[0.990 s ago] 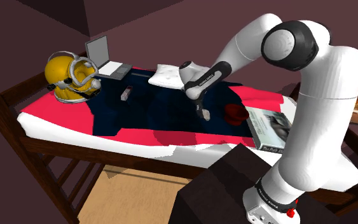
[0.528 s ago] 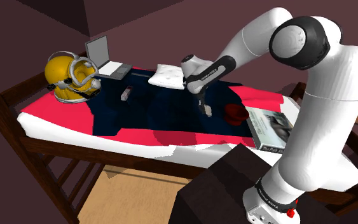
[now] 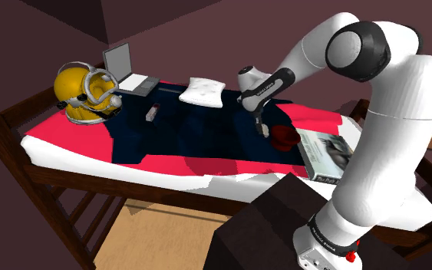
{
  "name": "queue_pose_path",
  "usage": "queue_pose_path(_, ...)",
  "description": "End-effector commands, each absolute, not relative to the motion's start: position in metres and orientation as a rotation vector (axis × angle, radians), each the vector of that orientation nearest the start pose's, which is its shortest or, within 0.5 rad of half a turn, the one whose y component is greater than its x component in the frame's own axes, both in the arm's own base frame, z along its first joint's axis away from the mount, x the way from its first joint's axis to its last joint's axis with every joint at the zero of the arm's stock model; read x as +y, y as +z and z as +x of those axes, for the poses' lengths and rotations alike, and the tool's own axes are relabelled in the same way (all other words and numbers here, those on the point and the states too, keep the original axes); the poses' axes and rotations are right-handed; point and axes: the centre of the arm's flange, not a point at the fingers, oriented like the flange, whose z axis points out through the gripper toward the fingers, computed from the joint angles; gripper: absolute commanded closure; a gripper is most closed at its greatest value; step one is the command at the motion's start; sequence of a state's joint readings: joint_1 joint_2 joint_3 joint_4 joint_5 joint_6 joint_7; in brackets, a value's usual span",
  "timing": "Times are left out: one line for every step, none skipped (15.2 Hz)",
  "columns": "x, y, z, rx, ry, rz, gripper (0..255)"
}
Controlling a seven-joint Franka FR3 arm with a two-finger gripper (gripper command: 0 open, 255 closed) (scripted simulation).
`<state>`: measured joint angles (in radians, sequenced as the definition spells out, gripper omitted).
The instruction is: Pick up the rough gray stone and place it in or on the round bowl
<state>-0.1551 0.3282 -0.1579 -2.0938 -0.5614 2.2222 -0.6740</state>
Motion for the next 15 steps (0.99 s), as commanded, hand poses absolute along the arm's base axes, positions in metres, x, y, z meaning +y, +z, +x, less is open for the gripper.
queue_pose_path(-0.215,0.254,0.525,-1.252,0.676,-3.144,255)
queue_pose_path(-0.228,0.254,0.523,-1.252,0.676,-3.144,255)
queue_pose_path(-0.241,0.253,0.520,-1.252,0.676,-3.144,255)
queue_pose_path(-0.254,0.253,0.518,-1.252,0.676,-3.144,255)
queue_pose_path(-0.267,0.252,0.515,-1.252,0.676,-3.144,255)
queue_pose_path(-0.280,0.252,0.513,-1.252,0.676,-3.144,255)
queue_pose_path(-0.292,0.251,0.510,-1.252,0.676,-3.144,255)
queue_pose_path(-0.305,0.251,0.507,-1.252,0.676,-3.144,255)
queue_pose_path(-0.318,0.251,0.505,-1.252,0.676,-3.144,255)
queue_pose_path(-0.331,0.250,0.502,-1.252,0.676,-3.144,255)
queue_pose_path(-0.344,0.250,0.500,-1.252,0.676,-3.144,255)
queue_pose_path(-0.357,0.249,0.497,-1.252,0.676,-3.144,255)
queue_pose_path(-0.370,0.249,0.494,-1.252,0.676,-3.144,255)
queue_pose_path(-0.383,0.248,0.492,-1.252,0.676,-3.144,255)
queue_pose_path(-0.397,0.248,0.489,-1.252,0.676,-3.144,255)
